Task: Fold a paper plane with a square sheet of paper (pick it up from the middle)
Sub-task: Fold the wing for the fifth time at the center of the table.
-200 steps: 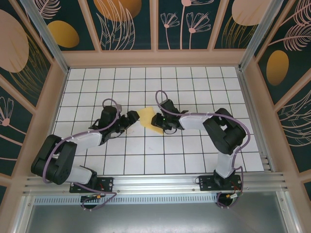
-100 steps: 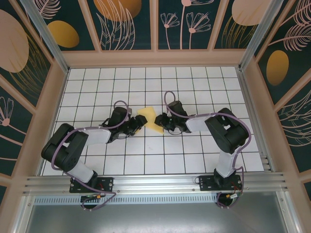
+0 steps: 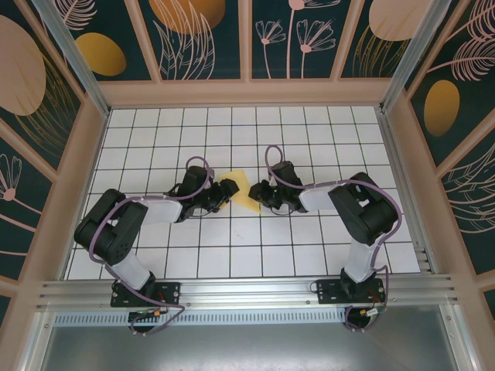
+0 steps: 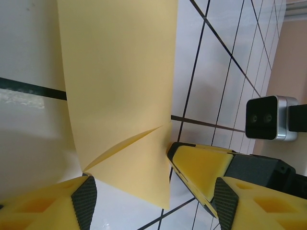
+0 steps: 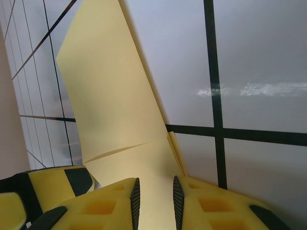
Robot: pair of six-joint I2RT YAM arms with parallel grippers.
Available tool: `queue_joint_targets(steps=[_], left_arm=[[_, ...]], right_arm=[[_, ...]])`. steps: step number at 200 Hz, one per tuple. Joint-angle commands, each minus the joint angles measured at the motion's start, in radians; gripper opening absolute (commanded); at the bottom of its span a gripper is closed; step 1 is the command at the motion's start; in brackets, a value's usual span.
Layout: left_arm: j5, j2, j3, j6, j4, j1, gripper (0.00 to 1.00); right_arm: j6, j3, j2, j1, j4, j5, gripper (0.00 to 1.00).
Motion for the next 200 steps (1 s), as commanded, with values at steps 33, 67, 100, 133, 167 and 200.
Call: queue_joint_targets(steps=[33,67,100,133,167,200], left_arm=[[-0.053,0.008,0.039,0.002,-0.066,-0.006,0.71],[-0.093,-0.008,0.035,0.008,-0.110,-0.008,0.74],[-0.036,0.023,0.043,-0.003,-0.039,-0.008,0.69],[-0.008,0.070,0.061,-0.012,0.000,-0.009,0.56],[0.006,0.089,0.073,-0.014,0.021,-0.008,0.44],[0.012,0.099,0.079,-0.024,0.040,-0.008,0.21]], right_arm=[[-0.004,-0.029,0.010,-0.017,-0.079,0.017,0.28],[-0.004,-0.026,0.022,-0.016,-0.079,0.019,0.28],[-0.002,-0.030,0.029,-0.015,-0.072,0.011,0.28],[-0.008,-0.033,0.022,-0.016,-0.064,0.005,0.28],[-0.039,-0.041,0.010,-0.015,-0.031,-0.008,0.29],[-0.142,-0.031,-0.032,-0.020,-0.013,0.002,0.34]])
